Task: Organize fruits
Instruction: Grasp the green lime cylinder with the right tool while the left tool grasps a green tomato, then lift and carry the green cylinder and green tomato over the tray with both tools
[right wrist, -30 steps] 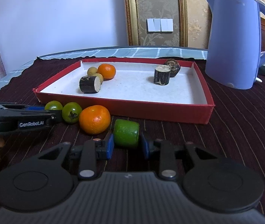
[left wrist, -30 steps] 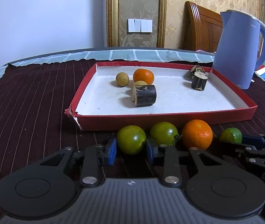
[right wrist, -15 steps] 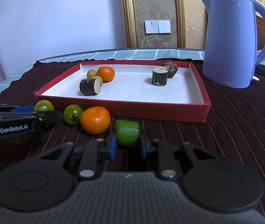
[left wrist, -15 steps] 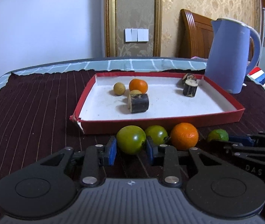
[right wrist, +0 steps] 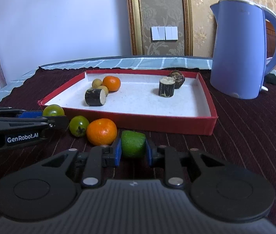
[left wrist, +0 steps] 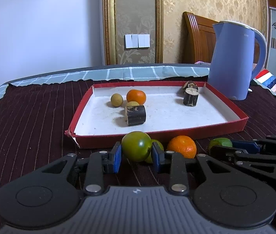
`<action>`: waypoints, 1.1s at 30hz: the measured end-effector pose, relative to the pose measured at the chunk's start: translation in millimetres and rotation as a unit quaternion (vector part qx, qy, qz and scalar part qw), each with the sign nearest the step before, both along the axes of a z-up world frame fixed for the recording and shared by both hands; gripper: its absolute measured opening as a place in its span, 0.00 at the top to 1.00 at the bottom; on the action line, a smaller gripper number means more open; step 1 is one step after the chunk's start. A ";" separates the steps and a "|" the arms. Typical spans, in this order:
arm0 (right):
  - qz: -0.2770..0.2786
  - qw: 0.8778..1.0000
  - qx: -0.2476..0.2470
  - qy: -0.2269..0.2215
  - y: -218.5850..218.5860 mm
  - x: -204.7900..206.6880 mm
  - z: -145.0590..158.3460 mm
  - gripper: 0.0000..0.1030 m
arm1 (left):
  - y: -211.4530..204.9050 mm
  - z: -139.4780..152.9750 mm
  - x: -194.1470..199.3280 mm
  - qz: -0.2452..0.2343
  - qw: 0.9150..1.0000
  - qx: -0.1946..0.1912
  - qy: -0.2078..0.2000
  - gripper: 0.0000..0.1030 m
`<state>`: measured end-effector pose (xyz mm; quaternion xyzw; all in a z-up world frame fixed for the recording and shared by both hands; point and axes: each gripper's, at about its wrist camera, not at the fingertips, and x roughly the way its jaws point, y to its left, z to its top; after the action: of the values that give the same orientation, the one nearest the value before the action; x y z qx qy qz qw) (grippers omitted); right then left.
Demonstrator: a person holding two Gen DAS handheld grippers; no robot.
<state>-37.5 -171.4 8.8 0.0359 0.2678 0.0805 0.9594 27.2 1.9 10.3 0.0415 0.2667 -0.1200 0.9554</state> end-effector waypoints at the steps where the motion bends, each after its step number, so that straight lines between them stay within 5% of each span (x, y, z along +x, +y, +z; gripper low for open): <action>1: 0.000 1.000 -0.001 -0.004 0.2 -0.6 2.3 0.77 | -0.4 1.1 0.6 -0.001 1.000 0.000 -0.001 0.70; 33: -0.017 0.999 -0.011 -0.041 -4.2 27.4 31.3 0.77 | -21.6 10.8 36.4 0.025 1.000 0.015 -0.004 0.70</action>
<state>-10.1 -175.5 40.1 0.0267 0.2289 0.0630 0.9710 63.6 -19.7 21.1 0.0500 0.2657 -0.0917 0.9584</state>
